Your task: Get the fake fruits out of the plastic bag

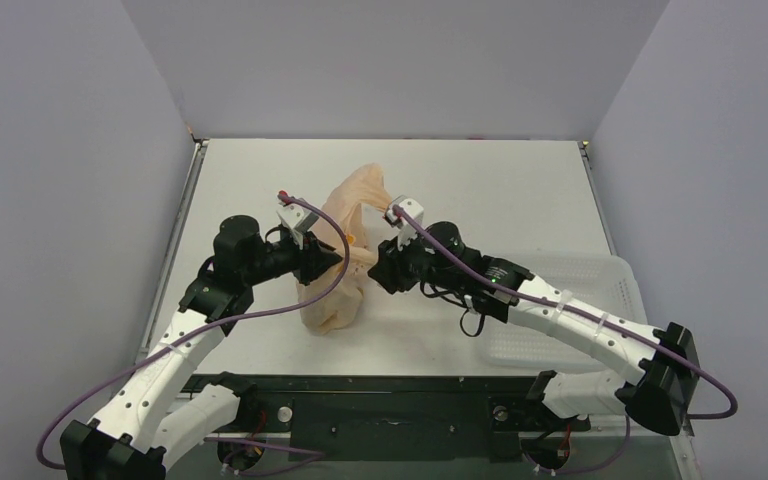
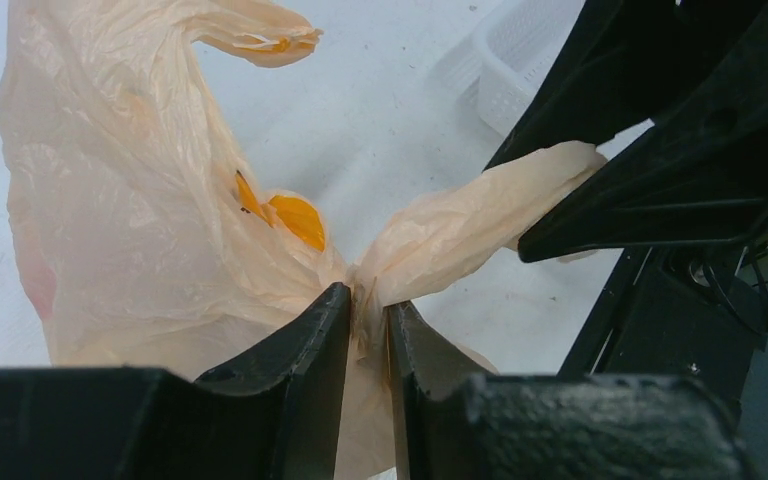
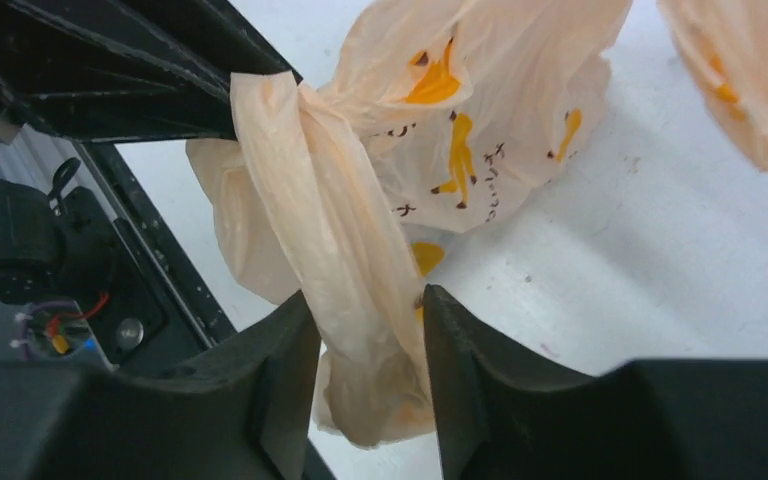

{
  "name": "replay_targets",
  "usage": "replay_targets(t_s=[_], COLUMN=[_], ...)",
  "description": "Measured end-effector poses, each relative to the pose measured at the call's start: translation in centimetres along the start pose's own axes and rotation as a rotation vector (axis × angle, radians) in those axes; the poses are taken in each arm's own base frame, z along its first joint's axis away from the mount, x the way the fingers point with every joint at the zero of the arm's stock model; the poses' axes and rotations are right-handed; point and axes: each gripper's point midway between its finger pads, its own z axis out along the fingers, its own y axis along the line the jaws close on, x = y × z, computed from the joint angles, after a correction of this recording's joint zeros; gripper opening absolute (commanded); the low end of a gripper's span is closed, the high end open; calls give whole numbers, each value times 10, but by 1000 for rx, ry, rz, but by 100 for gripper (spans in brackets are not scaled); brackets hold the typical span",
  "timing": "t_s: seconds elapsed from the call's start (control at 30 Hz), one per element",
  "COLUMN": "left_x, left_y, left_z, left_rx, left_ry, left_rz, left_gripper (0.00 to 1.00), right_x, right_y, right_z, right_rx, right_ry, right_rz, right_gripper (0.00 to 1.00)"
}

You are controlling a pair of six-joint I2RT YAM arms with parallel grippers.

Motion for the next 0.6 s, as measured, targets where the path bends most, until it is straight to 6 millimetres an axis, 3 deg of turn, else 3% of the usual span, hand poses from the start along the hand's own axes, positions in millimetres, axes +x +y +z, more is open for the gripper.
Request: replay_targets(t_s=[0.07, 0.27, 0.37, 0.47, 0.6], left_x=[0, 0, -7, -31, -79], left_y=[0, 1, 1, 5, 15], left_z=[0, -2, -4, -1, 13], left_rx=[0, -11, -30, -60, -87], left_ry=[0, 1, -16, -42, -83], left_rz=[0, -7, -34, -88, -123], left_gripper=[29, 41, 42, 42, 42], right_x=[11, 36, 39, 36, 37], right_y=[2, 12, 12, 13, 14], right_z=[4, 0, -6, -12, -18], right_rx=[10, -5, -4, -10, -15], right_ry=[36, 64, 58, 37, 22], right_rz=[-18, -8, 7, 19, 40], right_gripper=[0, 0, 0, 0, 0])
